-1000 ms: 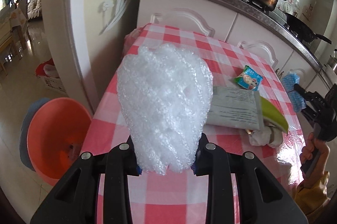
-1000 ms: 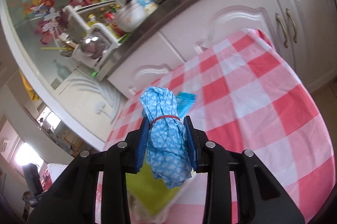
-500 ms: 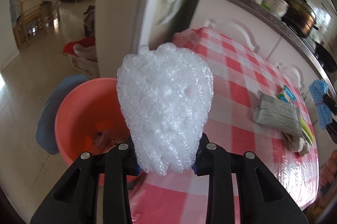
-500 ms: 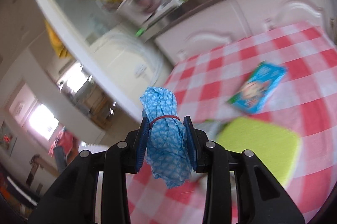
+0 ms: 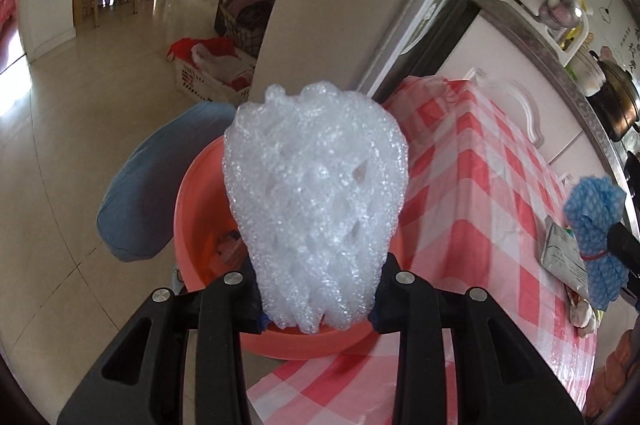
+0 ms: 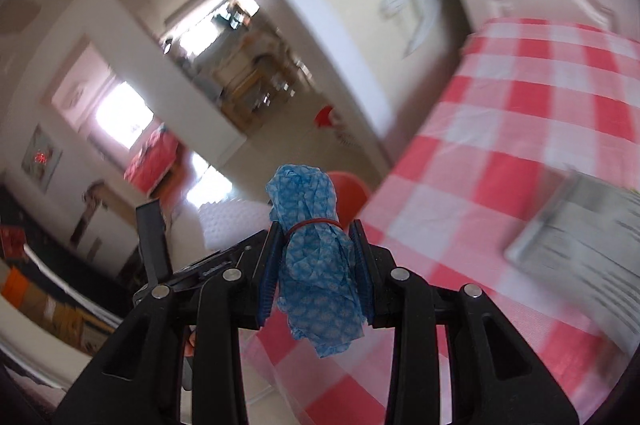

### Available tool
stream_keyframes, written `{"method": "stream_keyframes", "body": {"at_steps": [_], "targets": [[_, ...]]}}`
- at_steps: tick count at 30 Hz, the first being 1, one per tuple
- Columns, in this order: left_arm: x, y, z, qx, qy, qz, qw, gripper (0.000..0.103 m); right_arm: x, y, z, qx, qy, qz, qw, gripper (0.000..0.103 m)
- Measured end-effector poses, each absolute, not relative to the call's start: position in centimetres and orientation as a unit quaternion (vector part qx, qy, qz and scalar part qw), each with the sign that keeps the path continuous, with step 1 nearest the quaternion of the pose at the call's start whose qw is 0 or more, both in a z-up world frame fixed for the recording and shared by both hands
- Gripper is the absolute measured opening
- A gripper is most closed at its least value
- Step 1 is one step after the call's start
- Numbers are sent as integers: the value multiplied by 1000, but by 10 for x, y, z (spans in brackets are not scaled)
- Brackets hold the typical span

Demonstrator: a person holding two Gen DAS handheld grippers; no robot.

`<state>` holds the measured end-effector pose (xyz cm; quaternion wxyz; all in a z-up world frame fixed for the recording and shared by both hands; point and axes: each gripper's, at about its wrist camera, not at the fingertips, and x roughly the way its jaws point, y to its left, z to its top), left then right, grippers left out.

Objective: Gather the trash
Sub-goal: 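Carry foam sleeve and blue bundle over the pink bucket and open both tools, then move both open tools back over the table items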

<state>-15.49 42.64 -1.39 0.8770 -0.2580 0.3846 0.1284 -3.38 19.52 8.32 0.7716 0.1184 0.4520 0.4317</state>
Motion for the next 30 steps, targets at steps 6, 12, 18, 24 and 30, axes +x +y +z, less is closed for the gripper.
{"method": "stream_keyframes", "body": {"at_steps": [6, 12, 18, 24, 30], "targets": [[-150, 434, -29, -268, 392, 126, 871, 37, -27, 250, 70, 90, 473, 451, 752, 35], [-138, 439, -43, -274, 402, 128, 864, 38, -19, 288, 57, 79, 480, 454, 746, 39], [-130, 447, -56, -280, 411, 133, 858, 84, -17, 308, 42, 56, 480, 435, 760, 70], [-146, 458, -58, -304, 414, 151, 844, 89, -27, 276, 57, 52, 445, 416, 792, 84], [-168, 460, -45, -331, 383, 150, 849, 92, -43, 233, 69, 52, 398, 392, 828, 91]]}}
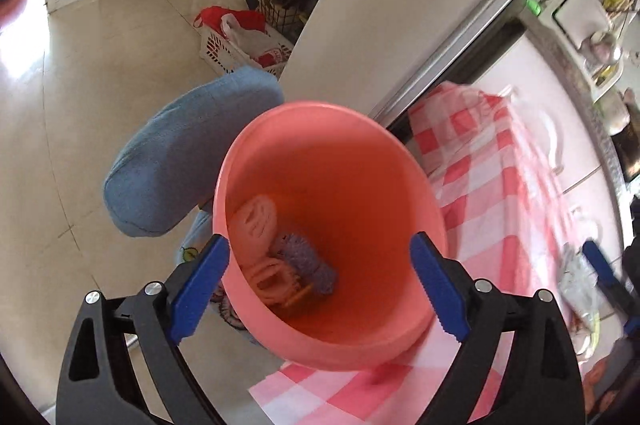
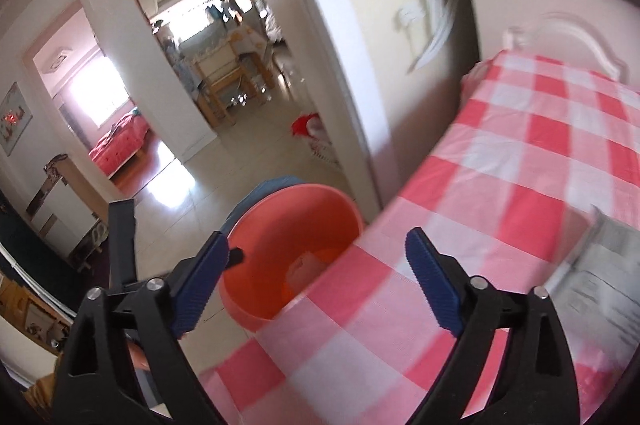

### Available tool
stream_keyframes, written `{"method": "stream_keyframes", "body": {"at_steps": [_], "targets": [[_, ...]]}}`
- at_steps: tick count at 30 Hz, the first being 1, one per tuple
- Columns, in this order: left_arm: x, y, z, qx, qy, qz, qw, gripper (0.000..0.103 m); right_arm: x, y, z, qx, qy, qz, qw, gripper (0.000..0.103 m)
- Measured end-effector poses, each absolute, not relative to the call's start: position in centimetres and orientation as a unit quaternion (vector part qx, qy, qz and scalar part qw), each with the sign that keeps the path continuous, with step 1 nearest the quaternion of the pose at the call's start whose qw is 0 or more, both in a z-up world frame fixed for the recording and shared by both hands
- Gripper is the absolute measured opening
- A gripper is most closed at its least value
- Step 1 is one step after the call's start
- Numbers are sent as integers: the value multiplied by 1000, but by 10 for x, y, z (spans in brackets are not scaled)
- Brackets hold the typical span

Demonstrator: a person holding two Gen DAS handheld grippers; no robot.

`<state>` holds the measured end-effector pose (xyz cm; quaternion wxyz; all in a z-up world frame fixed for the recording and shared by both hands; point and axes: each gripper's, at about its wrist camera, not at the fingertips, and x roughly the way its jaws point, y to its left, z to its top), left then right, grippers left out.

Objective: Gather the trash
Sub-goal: 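Move both open tools back over the table items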

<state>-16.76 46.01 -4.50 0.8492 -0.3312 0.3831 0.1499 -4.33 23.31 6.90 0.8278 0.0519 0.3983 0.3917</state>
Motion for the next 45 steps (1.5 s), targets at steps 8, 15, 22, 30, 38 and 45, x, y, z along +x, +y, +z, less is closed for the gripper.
{"method": "stream_keyframes", "body": {"at_steps": [8, 15, 22, 30, 38, 45], "targets": [[-176, 445, -25, -374, 338, 111, 857, 95, -72, 194, 70, 37, 365, 381, 849, 92], [-171, 409, -5, -360, 326, 74, 871, 95, -92, 155, 69, 31, 330, 351, 876, 93], [-158, 369, 10, -336, 335, 43, 879, 95, -93, 122, 73, 57, 313, 321, 892, 97], [-146, 331, 18, -316, 349, 7, 882, 95, -93, 89, 76, 81, 304, 302, 900, 99], [-139, 300, 23, -304, 361, -18, 881, 95, -94, 62, 81, 97, 290, 294, 905, 99], [-131, 278, 21, -299, 381, -31, 874, 95, -91, 36, 83, 109, 284, 283, 910, 99]]}}
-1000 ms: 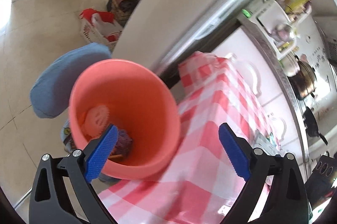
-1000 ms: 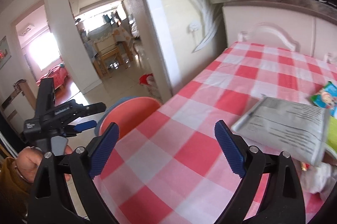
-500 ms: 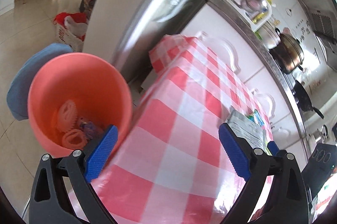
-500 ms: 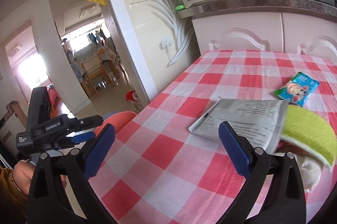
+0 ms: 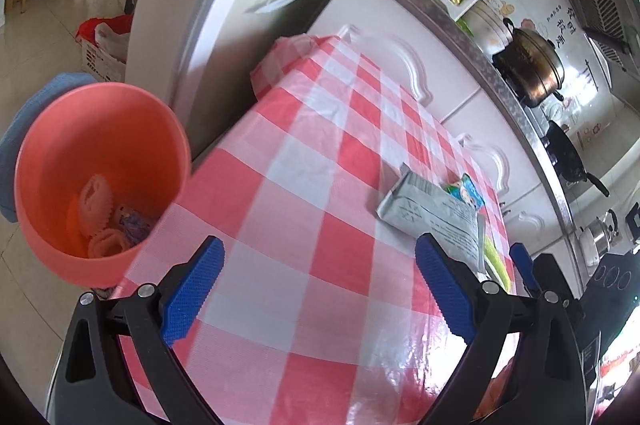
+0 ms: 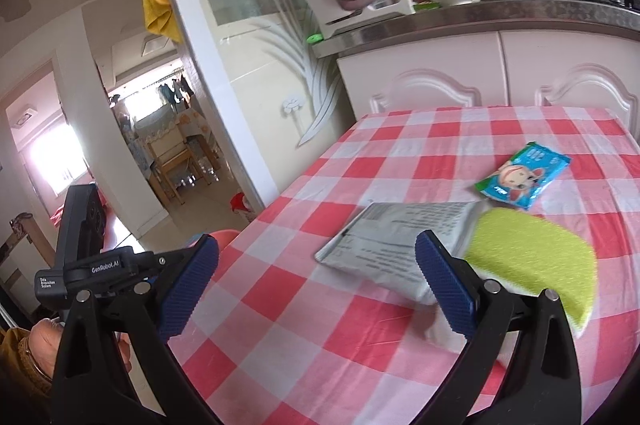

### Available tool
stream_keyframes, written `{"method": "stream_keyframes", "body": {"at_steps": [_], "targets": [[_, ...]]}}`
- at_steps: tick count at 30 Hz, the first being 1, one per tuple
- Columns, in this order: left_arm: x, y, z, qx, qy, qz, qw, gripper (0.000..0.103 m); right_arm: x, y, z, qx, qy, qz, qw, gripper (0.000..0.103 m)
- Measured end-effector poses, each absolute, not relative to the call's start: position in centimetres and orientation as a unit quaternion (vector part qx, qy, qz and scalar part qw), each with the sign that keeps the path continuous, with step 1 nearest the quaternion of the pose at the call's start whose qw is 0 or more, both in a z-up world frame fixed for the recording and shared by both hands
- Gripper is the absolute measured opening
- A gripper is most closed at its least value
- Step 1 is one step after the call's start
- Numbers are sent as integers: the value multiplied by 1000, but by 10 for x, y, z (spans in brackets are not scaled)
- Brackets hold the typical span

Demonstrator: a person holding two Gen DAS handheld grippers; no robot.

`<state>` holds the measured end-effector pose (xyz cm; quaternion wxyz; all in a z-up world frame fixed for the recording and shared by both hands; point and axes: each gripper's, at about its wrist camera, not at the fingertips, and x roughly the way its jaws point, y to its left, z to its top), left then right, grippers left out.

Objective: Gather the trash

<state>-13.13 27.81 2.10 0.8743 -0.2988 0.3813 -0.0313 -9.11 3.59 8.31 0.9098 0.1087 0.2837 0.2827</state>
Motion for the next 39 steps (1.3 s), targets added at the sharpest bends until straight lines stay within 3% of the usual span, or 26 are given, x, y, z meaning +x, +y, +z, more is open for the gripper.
{"method": "stream_keyframes", "body": {"at_steps": [23, 39], "targets": [[-113, 199, 23, -256, 420, -90, 866, 95, -75, -62, 82, 171, 274, 204, 924, 99], [-60, 160, -3, -411, 412, -163, 796, 95, -45, -126, 54, 196, 340, 178, 902, 99]]}}
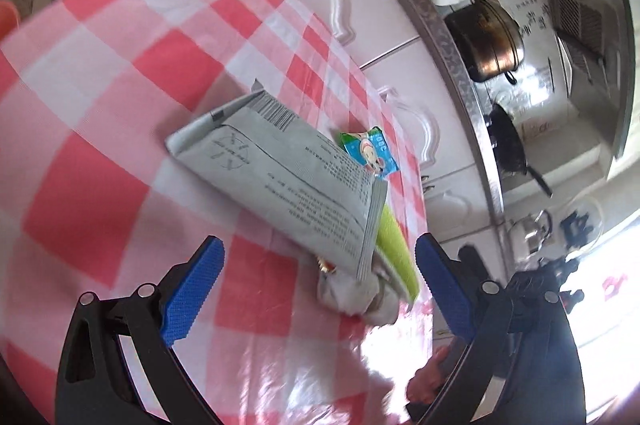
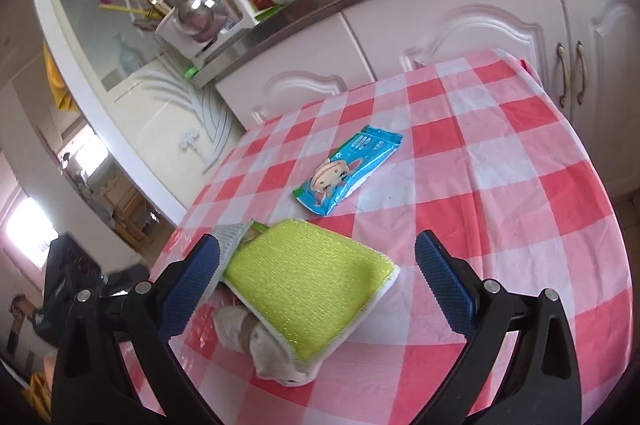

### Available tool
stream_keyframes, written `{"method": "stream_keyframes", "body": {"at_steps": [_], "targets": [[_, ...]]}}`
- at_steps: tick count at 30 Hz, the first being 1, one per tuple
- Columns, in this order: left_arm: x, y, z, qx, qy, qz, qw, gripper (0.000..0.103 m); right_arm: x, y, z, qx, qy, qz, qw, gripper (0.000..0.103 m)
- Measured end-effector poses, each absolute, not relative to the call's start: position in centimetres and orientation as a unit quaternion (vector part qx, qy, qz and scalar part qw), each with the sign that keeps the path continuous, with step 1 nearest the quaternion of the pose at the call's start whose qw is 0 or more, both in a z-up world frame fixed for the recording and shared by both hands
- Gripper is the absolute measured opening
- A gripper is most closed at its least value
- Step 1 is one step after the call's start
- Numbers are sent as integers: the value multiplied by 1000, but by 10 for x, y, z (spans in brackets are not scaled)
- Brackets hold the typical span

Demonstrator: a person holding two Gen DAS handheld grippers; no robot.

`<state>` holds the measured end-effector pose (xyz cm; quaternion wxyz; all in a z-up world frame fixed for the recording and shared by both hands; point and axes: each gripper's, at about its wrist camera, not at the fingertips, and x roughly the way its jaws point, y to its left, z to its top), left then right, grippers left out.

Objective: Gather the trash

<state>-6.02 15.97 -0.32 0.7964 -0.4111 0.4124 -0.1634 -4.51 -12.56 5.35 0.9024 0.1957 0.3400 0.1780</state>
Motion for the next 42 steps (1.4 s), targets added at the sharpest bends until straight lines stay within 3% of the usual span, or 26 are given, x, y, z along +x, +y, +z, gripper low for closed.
{"method": "stream_keyframes", "body": {"at_steps": [15, 24, 29, 36, 42], "targets": [[-15, 139, -5, -439, 395, -147, 794, 95, -12, -87, 30, 84, 405, 212, 885, 99], [6, 166, 12, -412, 356, -90, 834, 95, -14, -83, 26, 94, 431, 248, 862, 99], [10, 166, 19, -358, 377, -67, 852, 95, -24, -71, 26, 66, 439, 272, 854, 99], [14, 132, 31, -177, 429, -31, 885, 95, -31, -61, 28, 15, 440, 282, 852, 99], [29, 111, 26, -111, 461, -4, 881, 95, -38, -56, 24, -16, 444, 289, 848, 99]]}}
